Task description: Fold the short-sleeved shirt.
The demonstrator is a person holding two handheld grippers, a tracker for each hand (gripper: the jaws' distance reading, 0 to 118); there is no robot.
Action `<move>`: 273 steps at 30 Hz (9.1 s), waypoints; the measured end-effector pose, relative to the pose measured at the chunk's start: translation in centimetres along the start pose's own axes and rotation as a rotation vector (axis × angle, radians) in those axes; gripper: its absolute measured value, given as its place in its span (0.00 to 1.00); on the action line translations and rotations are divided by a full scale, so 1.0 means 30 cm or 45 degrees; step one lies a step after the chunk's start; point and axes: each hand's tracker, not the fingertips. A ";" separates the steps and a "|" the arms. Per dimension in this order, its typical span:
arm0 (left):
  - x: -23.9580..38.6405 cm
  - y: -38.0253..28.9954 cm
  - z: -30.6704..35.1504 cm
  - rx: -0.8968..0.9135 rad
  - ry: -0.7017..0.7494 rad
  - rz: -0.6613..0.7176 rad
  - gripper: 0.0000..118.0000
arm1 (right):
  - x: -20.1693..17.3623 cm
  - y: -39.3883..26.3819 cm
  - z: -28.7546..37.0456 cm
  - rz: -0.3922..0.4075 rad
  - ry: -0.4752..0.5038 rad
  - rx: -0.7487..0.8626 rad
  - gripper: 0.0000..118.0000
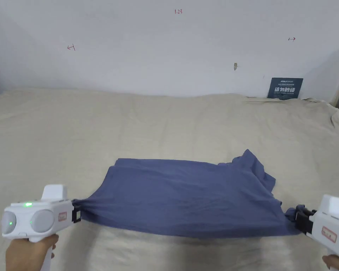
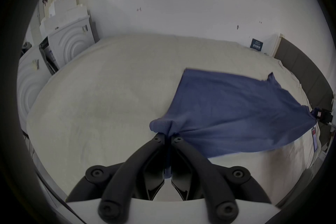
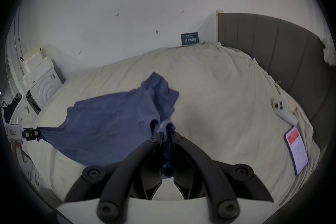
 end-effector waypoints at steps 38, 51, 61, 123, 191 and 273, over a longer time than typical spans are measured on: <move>-0.071 -0.453 0.172 -0.318 0.056 0.069 0.84 | 0.015 -0.406 0.208 0.096 -0.148 -0.322 0.71; 0.093 -0.138 0.421 0.164 -0.041 -0.001 0.92 | -0.067 -0.111 0.434 0.178 -0.074 0.145 0.77; 0.233 -0.024 0.466 0.438 -0.096 -0.070 0.03 | -0.135 -0.034 0.510 0.262 -0.117 0.362 0.03; 0.304 0.446 -0.281 -0.058 -0.235 -0.160 0.01 | 0.027 0.275 -0.647 0.026 -0.179 -0.315 0.83; 0.098 1.128 0.541 0.744 -0.122 -0.017 0.01 | -0.132 1.261 0.289 0.197 0.175 0.787 0.01; 0.101 -0.306 0.362 0.186 -0.026 -0.074 0.91 | 0.007 -0.205 0.463 0.127 -0.005 0.081 0.75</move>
